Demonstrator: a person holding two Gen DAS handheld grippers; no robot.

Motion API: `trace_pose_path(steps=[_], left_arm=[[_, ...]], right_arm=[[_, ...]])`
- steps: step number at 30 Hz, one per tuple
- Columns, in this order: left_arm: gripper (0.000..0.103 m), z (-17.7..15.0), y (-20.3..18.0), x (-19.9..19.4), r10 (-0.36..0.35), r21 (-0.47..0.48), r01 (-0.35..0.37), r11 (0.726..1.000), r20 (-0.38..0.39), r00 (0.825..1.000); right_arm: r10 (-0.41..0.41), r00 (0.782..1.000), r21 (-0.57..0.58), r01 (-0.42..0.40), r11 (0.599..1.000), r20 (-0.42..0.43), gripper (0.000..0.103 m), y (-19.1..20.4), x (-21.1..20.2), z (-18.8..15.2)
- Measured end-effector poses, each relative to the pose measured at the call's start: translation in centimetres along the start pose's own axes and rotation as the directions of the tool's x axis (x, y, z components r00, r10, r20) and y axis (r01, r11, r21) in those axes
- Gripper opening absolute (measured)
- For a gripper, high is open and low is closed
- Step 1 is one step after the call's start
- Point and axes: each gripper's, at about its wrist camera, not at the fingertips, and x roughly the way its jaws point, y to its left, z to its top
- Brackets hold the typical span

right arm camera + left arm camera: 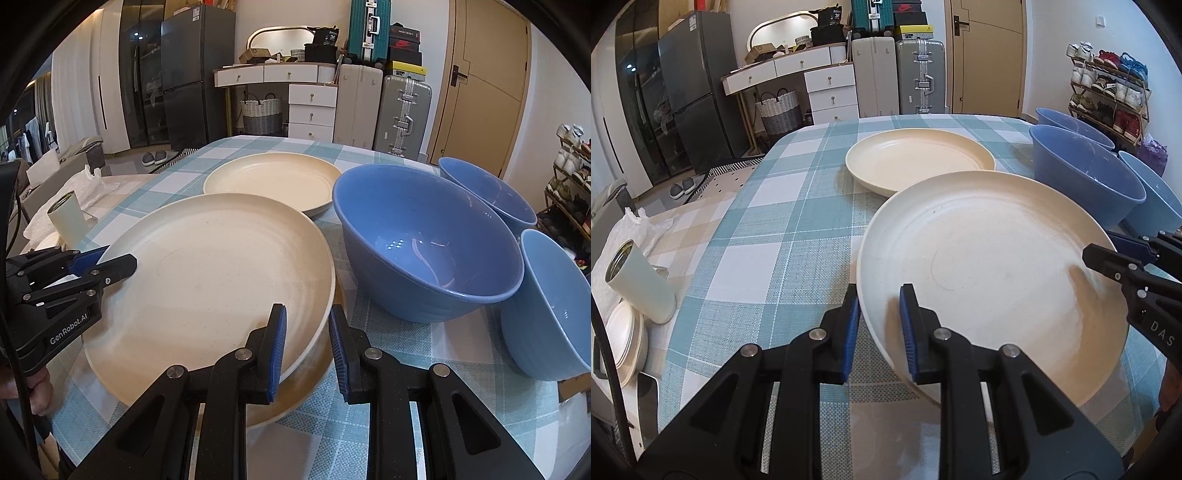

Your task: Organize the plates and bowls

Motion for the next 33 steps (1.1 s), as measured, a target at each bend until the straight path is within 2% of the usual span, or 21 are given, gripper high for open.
trace_pose_path(steps=[5,33], left_arm=[[0.019,-0.3,-0.5,0.1,0.012,0.022,-0.012,1.000,0.016,1.000],[0.020,-1.2,-1.4,1.3,0.025,0.066,-0.024,0.998,-0.013,1.000]], right_arm=[[-0.014,1.000,-0.005,0.014,1.000,0.003,0.024,-0.1,-0.1,-0.3],[-0.049,0.998,-0.014,0.049,0.999,-0.026,0.024,0.1,1.4,-1.0]])
